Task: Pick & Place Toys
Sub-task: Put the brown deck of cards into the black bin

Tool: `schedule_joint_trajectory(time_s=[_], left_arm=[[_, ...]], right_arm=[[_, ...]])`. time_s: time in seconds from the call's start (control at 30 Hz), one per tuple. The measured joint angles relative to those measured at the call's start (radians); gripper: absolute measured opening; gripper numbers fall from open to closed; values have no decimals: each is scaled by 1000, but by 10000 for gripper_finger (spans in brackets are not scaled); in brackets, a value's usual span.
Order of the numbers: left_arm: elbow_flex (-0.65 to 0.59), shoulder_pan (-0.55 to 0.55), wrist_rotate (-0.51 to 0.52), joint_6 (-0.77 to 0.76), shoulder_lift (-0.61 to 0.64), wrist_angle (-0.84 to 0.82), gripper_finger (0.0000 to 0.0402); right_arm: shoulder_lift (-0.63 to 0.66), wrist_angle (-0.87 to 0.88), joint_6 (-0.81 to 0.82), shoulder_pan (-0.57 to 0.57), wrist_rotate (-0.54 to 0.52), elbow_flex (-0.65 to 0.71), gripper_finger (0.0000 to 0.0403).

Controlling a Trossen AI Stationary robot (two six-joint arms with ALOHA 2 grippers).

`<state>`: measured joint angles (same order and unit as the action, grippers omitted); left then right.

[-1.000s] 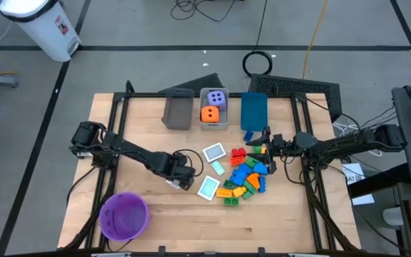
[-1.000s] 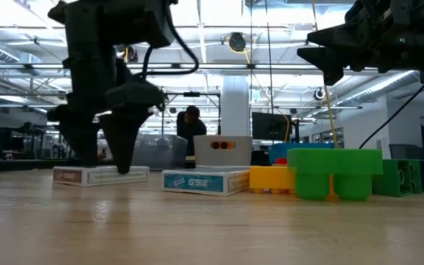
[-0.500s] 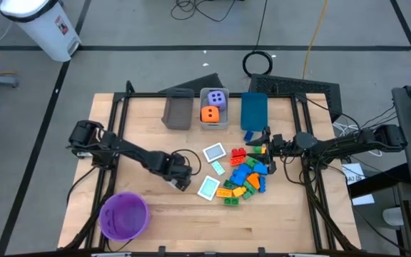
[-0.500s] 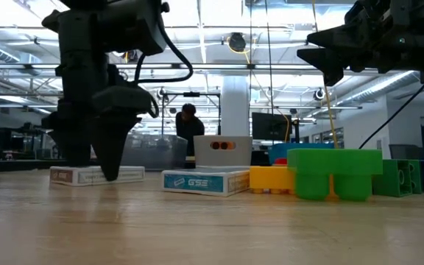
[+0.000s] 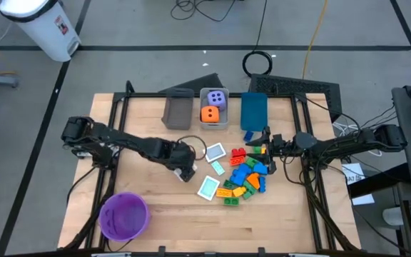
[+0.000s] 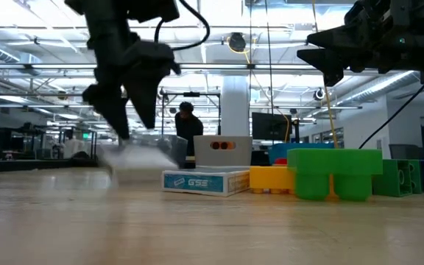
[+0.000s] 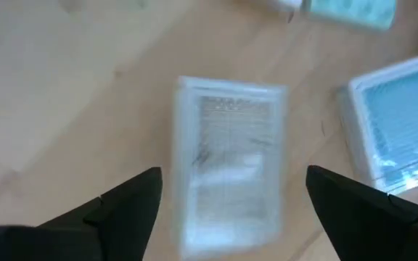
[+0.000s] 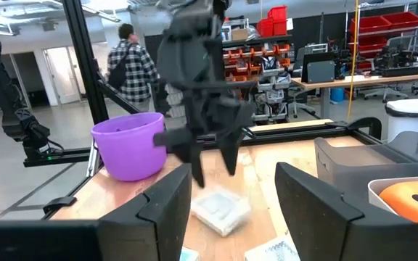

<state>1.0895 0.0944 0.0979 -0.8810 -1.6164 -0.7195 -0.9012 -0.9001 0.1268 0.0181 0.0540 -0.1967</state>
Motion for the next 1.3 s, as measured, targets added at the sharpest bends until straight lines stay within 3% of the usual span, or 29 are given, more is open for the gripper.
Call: schedule_joint_trajectory(time_s=[0.13, 0.23, 0.4, 0.5, 0.73, 0.93, 1.3], left_arm=[[23, -89, 3, 69, 68, -55, 299], [25, -148, -53, 133, 105, -40, 270], [25, -153, -100, 196, 102, -34, 249], [25, -141, -141, 189, 73, -30, 263], [25, -103, -225, 239, -47, 36, 342], [25, -87, -228, 286, -133, 29, 386], [27, -33, -92, 321, -233, 46, 385]], right_arm=[[0, 0, 0, 0, 0, 0, 192], [0, 0, 0, 0, 0, 0, 192], [0, 5, 0, 0, 0, 0, 192], [0, 8, -7, 0, 0, 0, 192], [0, 12, -8, 0, 0, 0, 192], [0, 12, -8, 0, 0, 0, 192], [0, 15, -8, 0, 0, 0, 192]])
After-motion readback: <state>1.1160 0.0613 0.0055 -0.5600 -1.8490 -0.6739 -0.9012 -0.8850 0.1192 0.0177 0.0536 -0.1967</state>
